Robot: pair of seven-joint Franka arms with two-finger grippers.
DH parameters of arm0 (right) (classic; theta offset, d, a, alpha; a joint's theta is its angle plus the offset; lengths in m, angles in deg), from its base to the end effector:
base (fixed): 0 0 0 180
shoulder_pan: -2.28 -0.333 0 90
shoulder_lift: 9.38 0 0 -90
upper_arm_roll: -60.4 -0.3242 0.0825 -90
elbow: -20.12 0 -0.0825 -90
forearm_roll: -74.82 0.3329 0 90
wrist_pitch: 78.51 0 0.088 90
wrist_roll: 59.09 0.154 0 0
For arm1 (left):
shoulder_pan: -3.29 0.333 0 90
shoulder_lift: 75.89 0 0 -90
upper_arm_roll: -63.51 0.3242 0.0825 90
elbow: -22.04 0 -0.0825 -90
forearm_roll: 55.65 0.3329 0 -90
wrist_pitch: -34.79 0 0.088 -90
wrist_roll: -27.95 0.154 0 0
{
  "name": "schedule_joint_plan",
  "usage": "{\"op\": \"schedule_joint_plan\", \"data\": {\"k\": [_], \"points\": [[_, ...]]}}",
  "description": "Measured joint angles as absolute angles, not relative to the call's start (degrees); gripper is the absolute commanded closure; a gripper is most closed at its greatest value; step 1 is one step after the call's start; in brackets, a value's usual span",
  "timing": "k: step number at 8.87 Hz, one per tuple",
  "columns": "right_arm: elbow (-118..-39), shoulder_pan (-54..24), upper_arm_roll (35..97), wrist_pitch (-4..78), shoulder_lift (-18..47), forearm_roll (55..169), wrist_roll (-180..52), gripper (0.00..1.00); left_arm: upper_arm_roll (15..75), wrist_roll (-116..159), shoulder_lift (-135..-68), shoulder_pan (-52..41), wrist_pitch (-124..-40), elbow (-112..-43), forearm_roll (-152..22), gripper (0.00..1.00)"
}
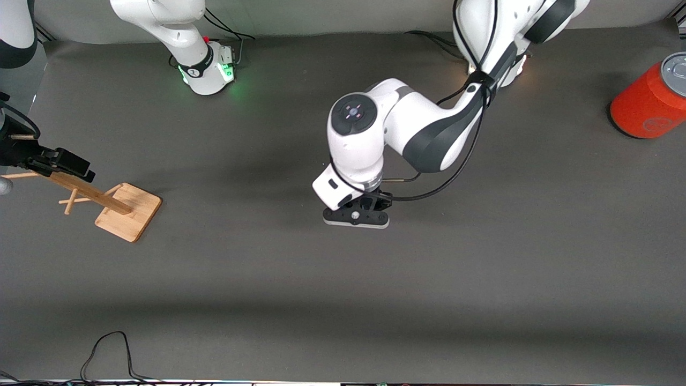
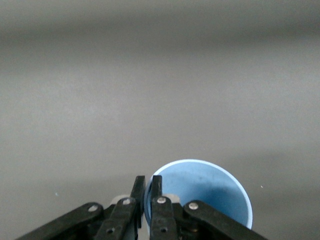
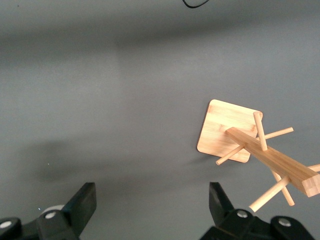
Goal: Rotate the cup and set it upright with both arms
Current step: 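Grip the cup rim with the left gripper and rotate it upright, then set the cup upright on the table and open the left gripper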
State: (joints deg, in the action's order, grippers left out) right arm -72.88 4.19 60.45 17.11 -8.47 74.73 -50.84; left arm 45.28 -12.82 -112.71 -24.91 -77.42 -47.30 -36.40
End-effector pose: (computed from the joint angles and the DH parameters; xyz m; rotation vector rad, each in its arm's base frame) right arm 0.5176 -0.0179 0.5642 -3.1287 0.2793 -0.0469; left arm 0.5510 -0.4455 0.4009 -3.1153 0.2064 -0.2972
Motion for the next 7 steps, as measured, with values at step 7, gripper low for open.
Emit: {"op": "schedule_joint_plan", "data": {"k": [7], "points": [[-73.0,4.1,60.4,17.1,-9.0,74.6,-50.8,0.0,46.8,-43.3,-97.9,-22.0,-117.5,-85.5,0.3,1.0]]}}
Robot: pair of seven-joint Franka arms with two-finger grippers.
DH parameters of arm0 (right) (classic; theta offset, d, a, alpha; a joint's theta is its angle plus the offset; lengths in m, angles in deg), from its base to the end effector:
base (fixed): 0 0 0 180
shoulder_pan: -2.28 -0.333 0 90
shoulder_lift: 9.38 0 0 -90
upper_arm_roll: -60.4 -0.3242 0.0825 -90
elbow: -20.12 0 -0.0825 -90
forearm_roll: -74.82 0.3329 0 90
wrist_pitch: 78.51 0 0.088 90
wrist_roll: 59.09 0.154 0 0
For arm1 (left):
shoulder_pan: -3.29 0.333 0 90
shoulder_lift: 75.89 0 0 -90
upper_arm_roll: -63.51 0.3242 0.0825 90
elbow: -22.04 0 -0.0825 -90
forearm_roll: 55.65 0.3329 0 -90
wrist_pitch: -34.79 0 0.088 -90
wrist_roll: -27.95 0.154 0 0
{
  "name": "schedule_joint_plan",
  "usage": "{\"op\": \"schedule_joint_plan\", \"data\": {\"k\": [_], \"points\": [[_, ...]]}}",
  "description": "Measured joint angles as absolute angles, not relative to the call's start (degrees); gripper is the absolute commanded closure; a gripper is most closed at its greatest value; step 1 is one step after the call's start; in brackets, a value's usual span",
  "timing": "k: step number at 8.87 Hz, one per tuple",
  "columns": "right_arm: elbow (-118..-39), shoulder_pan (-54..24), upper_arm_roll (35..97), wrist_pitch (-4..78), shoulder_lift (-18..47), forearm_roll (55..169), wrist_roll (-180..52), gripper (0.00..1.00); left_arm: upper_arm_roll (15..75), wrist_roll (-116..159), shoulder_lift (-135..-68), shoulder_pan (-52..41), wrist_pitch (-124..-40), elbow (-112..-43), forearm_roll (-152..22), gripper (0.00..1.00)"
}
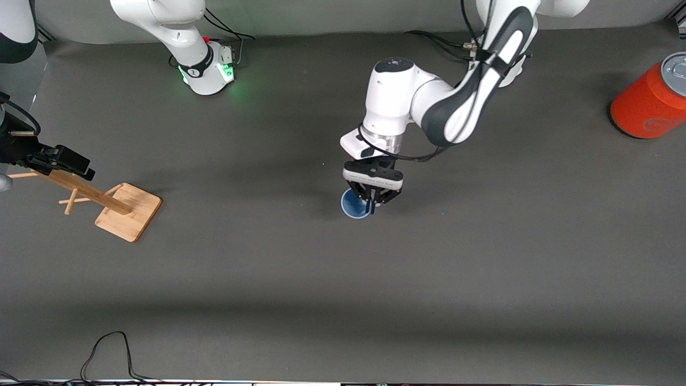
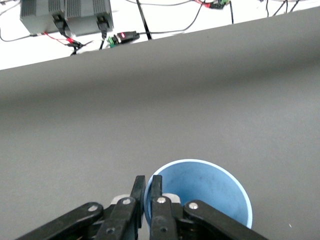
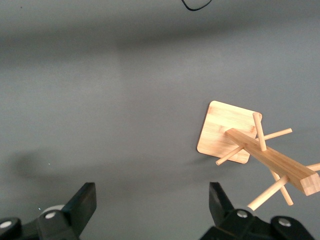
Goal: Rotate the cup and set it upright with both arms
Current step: 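Set the cup upright on the table and open the left gripper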
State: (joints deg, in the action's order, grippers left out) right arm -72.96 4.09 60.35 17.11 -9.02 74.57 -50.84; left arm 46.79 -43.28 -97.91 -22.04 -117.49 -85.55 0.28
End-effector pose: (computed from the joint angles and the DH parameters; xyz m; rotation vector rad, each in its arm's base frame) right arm 0.5153 -0.0165 0.5685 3.1269 -0.2733 0.0600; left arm 0.4861 -0.4249 0.3536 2.9095 -0.3380 0.9880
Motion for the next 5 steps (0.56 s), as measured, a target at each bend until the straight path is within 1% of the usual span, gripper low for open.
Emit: {"op": "schedule_joint_plan", "data": {"k": [2,3,5], "points": [[-73.5,4.0,60.2,17.1,-9.0,72.1,-50.8,0.0,46.7,-66.9,-101.6,-22.1,-118.1,-86.0,24.6,1.0],[-73.6,3.3,59.8,17.2,-9.0,70.5,-50.8,0.0,46.7,-76.6,-103.9,-22.1,-118.0,-86.2,34.1,1.0],[-73.7,2.6,59.9,17.8,-9.1,70.1,-50.8,0.0,46.6,-87.8,-107.6,-23.2,-115.8,-86.1,44.3,1.0]]}}
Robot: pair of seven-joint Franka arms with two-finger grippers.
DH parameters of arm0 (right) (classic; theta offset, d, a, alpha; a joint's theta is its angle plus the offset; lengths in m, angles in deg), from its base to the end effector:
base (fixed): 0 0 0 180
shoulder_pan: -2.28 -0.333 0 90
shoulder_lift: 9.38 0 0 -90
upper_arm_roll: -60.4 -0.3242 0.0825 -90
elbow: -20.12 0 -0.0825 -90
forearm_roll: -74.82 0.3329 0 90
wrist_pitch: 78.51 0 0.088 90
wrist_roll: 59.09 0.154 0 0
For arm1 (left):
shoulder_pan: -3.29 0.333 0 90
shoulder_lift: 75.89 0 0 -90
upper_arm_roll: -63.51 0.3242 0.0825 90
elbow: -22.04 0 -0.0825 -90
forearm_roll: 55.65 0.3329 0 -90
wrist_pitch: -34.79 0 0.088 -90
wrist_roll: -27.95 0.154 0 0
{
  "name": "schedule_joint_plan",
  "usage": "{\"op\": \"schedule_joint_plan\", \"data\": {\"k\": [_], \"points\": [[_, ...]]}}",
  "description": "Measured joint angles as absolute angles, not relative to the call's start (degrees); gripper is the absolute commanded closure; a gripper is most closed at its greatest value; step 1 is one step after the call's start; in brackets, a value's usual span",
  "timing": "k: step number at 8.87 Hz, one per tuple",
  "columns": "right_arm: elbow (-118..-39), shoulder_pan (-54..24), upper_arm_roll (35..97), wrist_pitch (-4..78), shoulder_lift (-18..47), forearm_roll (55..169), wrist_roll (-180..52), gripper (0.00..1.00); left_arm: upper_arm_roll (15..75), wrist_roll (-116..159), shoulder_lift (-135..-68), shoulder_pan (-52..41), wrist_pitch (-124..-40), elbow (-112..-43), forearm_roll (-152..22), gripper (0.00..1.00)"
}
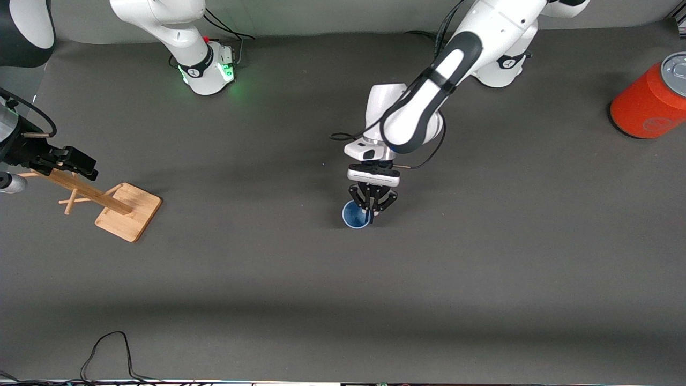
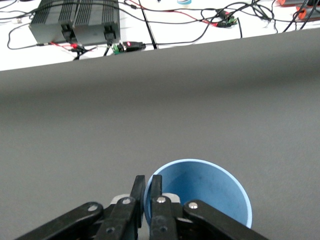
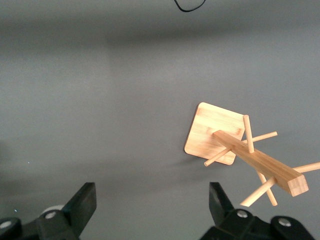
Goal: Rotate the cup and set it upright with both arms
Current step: 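Set the cup upright on the table and open the left gripper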
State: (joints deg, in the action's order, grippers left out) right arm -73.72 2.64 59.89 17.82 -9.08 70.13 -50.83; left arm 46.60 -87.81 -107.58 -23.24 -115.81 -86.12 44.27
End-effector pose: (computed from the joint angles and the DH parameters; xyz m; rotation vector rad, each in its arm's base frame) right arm 0.5161 -0.0104 0.5650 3.0555 -0.2051 0.0675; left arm 0.4686 -0.4279 0.2422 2.7969 -0.2558 1.2538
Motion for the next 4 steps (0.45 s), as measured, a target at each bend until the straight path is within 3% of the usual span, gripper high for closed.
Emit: {"op": "schedule_joint_plan", "data": {"k": [1,2,4], "points": [[-74.0,2.7,60.1,18.9,-9.2,70.5,-50.8,0.0,46.5,-90.7,-108.4,-24.4,-114.1,-86.1,46.0,1.0],[-74.6,2.9,60.2,19.6,-9.4,71.1,-50.8,0.0,46.5,-92.8,-108.9,-25.6,-112.1,-86.1,46.9,0.01],[-75.7,2.9,60.2,19.6,-9.4,71.6,-50.8,0.0,46.5,-94.1,-109.1,-26.5,-111.4,-85.8,47.3,0.0]]}}
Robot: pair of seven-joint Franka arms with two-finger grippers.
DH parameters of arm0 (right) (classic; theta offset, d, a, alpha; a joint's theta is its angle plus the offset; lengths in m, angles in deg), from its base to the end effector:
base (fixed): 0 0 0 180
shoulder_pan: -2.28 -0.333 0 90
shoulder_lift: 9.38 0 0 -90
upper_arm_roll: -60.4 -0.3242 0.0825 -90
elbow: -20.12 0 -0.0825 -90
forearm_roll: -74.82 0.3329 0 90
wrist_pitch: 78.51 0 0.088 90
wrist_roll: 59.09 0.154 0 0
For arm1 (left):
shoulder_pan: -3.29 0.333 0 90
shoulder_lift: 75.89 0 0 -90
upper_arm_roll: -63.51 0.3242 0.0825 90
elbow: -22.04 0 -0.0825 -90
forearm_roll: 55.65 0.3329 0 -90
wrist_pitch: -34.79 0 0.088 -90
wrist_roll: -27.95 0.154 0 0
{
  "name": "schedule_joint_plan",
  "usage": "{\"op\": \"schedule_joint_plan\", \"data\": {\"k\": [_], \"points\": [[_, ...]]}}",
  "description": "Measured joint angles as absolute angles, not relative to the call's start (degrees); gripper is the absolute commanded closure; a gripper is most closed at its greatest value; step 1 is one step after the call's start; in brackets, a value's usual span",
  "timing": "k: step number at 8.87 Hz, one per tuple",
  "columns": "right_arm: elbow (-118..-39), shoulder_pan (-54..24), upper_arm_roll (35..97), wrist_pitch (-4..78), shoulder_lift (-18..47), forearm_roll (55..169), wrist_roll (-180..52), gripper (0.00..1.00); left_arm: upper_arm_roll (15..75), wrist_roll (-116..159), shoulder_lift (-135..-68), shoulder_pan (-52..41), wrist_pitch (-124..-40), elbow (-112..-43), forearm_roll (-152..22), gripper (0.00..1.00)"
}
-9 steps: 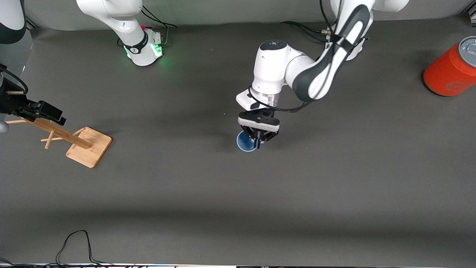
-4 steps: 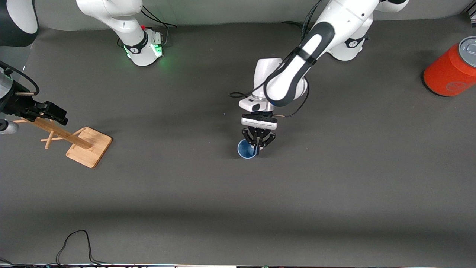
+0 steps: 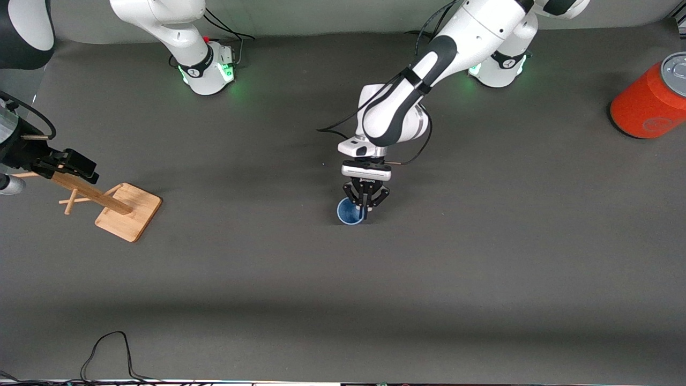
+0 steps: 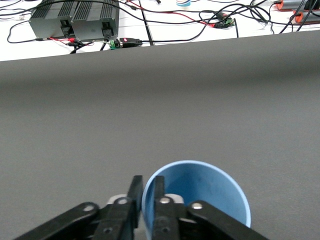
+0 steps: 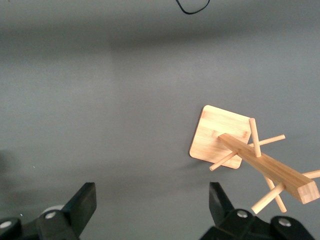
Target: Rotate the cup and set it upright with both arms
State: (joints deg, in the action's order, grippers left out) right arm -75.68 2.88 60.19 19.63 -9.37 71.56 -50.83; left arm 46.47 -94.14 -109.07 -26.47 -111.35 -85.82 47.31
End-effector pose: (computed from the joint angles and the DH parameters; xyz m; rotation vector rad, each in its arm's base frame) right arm 0.5162 -0.0115 0.5555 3.0793 -0.2222 0.0686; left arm 0.4531 -0.4459 0.2287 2.7731 -0.2107 1.3115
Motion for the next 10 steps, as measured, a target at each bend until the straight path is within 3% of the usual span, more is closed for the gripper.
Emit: {"op": "schedule_joint_plan", "data": {"k": [4,8,10], "points": [[-77.0,2.8,60.1,19.5,-9.2,74.5,-53.4,0.0,46.6,-92.8,-106.7,-24.6,-118.7,-84.5,44.4,0.0],[-77.3,2.7,59.8,19.5,-9.1,77.1,-55.6,0.0,46.6,-54.0,-102.0,-20.5,-120.3,-83.6,4.7,0.0],[-77.3,2.7,59.8,19.5,-9.1,78.4,-55.8,0.0,46.6,-31.2,-99.4,-19.8,-113.2,-80.2,-15.4,0.0]]}}
